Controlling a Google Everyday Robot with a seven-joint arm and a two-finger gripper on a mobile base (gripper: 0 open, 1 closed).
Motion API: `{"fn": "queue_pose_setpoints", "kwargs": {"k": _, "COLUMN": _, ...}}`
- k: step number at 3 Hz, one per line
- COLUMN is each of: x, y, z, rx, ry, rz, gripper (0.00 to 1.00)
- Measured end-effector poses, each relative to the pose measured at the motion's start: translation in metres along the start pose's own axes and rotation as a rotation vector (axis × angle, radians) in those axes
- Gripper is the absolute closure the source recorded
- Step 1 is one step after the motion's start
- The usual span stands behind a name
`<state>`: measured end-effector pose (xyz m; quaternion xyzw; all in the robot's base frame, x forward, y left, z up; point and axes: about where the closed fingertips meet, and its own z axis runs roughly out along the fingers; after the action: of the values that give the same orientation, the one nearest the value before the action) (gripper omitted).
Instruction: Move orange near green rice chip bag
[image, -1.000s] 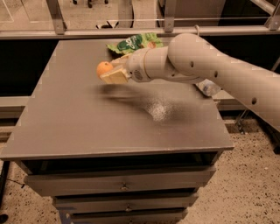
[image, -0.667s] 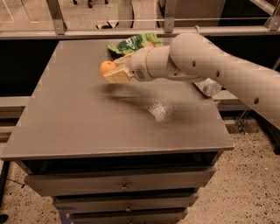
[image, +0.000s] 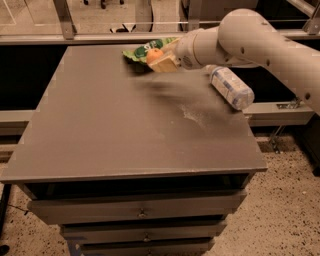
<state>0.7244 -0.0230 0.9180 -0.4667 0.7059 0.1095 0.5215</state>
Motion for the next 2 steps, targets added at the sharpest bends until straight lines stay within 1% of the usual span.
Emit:
{"fn": "queue_pose_setpoints", "kwargs": {"k": 1, "x": 0.027, "y": -0.05, "z": -0.004, "rx": 0.08, "ry": 0.074, "rz": -0.013, "gripper": 1.0}}
{"fn": "queue_pose_setpoints", "kwargs": {"k": 2, "x": 0.055, "y": -0.067, "z": 0.003, "rx": 0.1, "ry": 0.124, "rz": 0.002, "gripper": 1.0}}
